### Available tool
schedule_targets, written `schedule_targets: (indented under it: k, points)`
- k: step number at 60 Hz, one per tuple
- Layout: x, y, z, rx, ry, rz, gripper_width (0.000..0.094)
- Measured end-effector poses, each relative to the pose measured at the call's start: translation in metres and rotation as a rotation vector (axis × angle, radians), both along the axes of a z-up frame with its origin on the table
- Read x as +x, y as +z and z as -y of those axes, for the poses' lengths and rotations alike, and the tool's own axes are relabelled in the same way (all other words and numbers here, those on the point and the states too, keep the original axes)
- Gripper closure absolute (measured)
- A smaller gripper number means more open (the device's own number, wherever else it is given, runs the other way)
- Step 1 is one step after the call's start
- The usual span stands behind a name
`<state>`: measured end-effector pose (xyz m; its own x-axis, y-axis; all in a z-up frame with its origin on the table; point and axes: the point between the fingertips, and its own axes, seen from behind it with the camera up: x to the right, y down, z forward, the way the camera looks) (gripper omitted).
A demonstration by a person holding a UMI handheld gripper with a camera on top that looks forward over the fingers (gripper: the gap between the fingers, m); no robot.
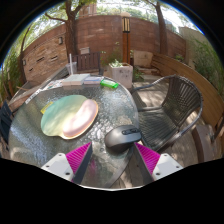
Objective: Arrange mouse
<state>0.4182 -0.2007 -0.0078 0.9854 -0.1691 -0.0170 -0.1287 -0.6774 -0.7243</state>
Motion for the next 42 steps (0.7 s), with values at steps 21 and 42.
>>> schedule_targets:
  k: [21, 42]
  points:
    - [0.015, 0.001, -0.054, 0.005, -0.039, -0.014, 0.0173]
    - [0.018, -0.005, -0.069, -0.024, -0.027, 0.058, 0.0506]
